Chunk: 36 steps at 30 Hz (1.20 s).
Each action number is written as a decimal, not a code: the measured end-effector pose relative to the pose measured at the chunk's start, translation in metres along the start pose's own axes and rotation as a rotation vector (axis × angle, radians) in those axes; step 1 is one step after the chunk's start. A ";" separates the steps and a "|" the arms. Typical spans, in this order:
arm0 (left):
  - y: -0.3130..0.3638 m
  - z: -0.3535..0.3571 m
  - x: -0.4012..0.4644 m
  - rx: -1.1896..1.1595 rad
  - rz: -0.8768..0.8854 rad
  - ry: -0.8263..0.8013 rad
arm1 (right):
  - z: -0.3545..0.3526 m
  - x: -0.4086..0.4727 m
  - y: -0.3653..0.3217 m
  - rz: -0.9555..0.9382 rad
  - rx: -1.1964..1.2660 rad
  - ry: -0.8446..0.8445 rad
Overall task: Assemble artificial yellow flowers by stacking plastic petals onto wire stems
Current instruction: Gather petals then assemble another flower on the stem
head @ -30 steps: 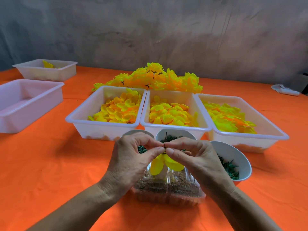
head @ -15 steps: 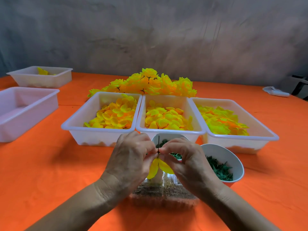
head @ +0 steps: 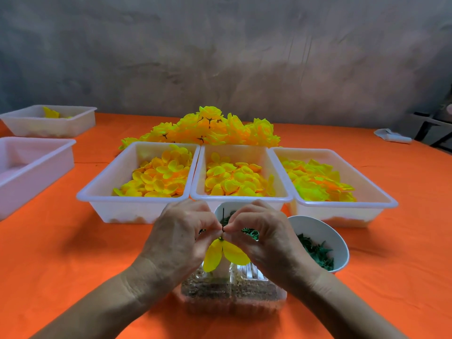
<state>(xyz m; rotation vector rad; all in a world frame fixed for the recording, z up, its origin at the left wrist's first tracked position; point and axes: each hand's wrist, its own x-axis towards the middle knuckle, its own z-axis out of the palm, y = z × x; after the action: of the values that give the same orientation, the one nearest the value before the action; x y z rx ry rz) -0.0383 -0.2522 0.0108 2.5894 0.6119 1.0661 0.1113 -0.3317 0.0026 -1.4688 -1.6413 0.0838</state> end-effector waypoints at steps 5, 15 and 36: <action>0.003 -0.001 0.002 0.104 0.068 -0.065 | -0.003 0.006 0.004 -0.013 -0.037 -0.095; -0.007 -0.003 -0.013 -0.328 -0.340 0.002 | -0.002 -0.013 -0.003 0.189 0.121 0.097; -0.003 0.009 -0.014 -0.452 -0.364 0.048 | 0.032 -0.020 -0.006 0.422 0.101 0.216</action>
<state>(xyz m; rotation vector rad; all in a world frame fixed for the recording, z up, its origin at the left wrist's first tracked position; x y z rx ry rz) -0.0414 -0.2573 -0.0051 1.9806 0.7219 1.0074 0.0838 -0.3344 -0.0235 -1.6621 -1.1228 0.2306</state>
